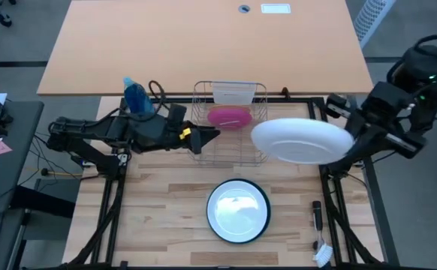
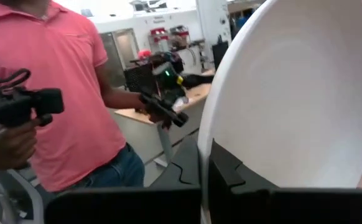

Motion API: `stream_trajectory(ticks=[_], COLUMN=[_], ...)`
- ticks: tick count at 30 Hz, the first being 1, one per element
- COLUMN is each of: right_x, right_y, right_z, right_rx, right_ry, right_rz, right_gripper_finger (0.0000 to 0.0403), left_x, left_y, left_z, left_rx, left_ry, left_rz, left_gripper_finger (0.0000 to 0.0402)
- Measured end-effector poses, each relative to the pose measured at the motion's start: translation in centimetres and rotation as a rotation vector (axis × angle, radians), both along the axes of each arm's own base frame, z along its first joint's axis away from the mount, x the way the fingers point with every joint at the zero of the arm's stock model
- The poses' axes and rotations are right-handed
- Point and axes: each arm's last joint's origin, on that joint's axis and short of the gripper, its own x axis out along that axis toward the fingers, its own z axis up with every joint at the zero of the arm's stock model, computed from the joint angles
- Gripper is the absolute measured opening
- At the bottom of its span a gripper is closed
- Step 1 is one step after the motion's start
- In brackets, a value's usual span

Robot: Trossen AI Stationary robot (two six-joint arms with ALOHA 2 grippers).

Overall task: Sort dishes
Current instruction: Put the white plate in the dish rack

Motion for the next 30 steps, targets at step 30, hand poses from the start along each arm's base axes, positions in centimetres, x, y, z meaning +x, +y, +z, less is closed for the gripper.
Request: stream_trajectory(ticks=[30], right_x=[-2.0], right_y=[-0.7], right_z=[-0.9], right_rx=[-0.013], right_ry=[0.069], right_rz=[-0.058], right_gripper_finger=[0.0002], left_x=[3.2], left_y=[-3.6], left_z=[2.4], left_rx=[0.25], left_ry=[-0.344], left_rz=[-0.1], left_gripper_finger=[0.019])
